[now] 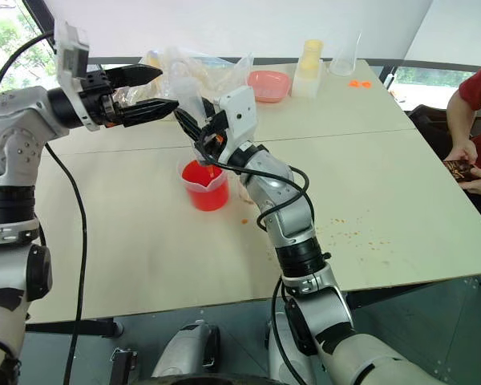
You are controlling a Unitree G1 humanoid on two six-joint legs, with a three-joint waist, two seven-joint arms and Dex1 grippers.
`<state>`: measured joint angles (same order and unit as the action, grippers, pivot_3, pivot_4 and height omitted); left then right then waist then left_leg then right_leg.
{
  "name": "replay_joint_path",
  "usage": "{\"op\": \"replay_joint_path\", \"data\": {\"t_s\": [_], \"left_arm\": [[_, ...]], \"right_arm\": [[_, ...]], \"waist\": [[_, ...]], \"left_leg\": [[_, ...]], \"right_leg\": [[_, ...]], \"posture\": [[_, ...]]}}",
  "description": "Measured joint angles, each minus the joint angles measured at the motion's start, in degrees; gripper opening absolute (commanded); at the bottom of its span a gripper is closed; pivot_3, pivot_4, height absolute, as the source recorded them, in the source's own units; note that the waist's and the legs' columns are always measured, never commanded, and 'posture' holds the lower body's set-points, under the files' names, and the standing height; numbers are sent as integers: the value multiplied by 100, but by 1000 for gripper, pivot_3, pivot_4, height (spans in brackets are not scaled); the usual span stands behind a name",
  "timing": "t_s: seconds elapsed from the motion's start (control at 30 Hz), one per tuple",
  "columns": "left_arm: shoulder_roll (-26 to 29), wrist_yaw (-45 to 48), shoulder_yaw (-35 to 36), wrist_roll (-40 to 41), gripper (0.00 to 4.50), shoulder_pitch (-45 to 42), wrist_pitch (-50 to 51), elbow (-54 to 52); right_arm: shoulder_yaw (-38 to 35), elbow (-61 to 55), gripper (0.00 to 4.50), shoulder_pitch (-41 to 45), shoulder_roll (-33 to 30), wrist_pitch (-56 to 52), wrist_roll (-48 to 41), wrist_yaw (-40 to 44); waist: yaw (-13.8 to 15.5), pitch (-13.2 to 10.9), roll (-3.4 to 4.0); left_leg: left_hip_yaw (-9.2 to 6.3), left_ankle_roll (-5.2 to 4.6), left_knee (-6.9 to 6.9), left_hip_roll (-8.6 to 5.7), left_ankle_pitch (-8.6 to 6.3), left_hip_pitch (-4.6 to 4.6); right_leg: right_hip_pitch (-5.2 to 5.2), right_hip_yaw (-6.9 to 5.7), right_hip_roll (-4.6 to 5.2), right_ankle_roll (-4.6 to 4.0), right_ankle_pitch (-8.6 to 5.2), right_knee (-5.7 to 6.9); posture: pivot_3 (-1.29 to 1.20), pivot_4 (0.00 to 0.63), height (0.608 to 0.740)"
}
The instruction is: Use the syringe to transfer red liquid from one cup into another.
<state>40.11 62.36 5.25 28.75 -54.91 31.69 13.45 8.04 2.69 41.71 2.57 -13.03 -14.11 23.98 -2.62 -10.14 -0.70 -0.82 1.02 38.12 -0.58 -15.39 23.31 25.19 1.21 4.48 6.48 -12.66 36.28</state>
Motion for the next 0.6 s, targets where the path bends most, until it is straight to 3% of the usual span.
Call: {"op": "replay_joint_path", "data": {"t_s": [0.3,0.6], "left_arm": [[-126,85,-34,-213,4500,-113,-219,342],[443,587,30,73,4500,-115,381,-193]], "right_arm": [[-37,257,1413,-15,94,288,158,-62],[87,497,1413,-18,152,270,230,-102]], "waist": [[5,0,0],[-20,0,1]], "left_leg": [[-1,0,0,0,0,1],[-13,0,0,4,0,0]], "right_leg": [[0,0,0,0,0,0],[1,1,-4,0,0,2]], "posture": [[0,150,740],[0,150,740]]}}
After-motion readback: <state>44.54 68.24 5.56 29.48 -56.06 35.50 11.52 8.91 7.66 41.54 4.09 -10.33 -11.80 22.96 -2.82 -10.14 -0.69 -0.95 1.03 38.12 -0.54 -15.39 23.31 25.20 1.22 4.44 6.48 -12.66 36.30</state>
